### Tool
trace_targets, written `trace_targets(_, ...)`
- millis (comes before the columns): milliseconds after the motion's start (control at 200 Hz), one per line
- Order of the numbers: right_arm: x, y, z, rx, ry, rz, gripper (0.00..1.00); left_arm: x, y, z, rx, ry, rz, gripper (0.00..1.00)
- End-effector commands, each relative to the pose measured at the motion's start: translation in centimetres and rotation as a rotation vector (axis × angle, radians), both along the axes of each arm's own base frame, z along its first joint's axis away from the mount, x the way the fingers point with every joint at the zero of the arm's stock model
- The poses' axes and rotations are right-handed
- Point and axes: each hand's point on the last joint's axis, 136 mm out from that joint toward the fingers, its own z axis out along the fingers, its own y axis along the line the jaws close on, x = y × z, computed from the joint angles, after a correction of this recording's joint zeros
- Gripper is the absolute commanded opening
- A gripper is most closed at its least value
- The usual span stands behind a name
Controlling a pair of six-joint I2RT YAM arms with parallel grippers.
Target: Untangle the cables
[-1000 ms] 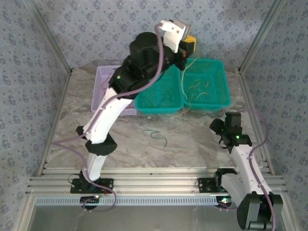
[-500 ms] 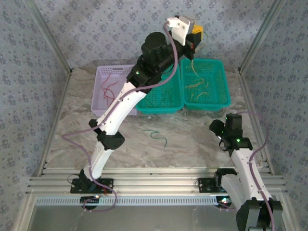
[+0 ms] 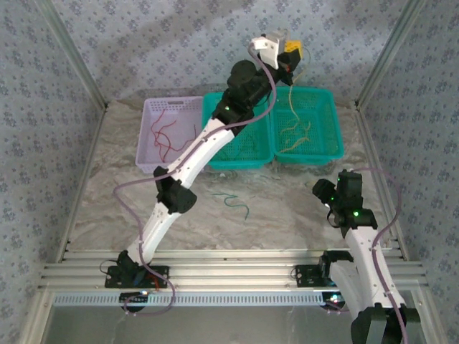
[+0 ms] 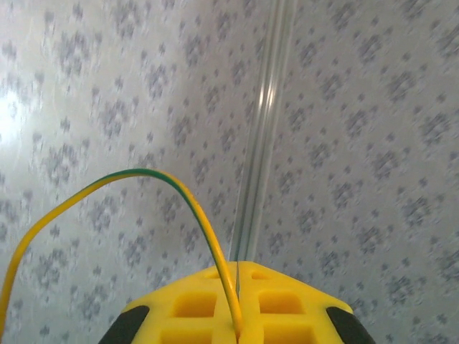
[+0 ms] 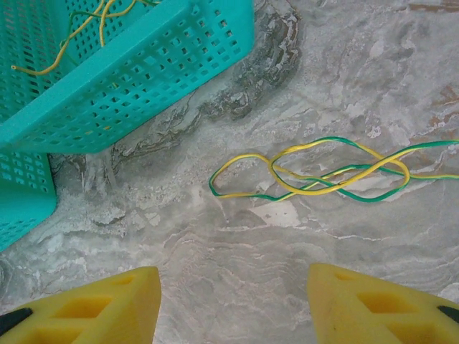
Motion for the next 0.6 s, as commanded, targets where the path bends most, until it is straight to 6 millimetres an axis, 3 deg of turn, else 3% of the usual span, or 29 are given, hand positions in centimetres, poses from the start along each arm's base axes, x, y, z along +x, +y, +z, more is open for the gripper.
trace_targets(0,-0.4,0.0,-0.3,-0.010,0.009,0.009,0.57,-0.9,0.2,1.8,-0.109,-0.066,-0.036,0.00)
trace_targets(395,-0.4,0.2,-0.5,0.003,0.008,0.019,0.57,2.9,-3.4,-7.9,-0.002,0.044,-0.031,0.00)
trace_targets(595,-0.5,0.3,-0.7,0.006,0.014,0.022,0.57,2.5,-6.4,-13.0,0.067,0.108,-0.083,0.00)
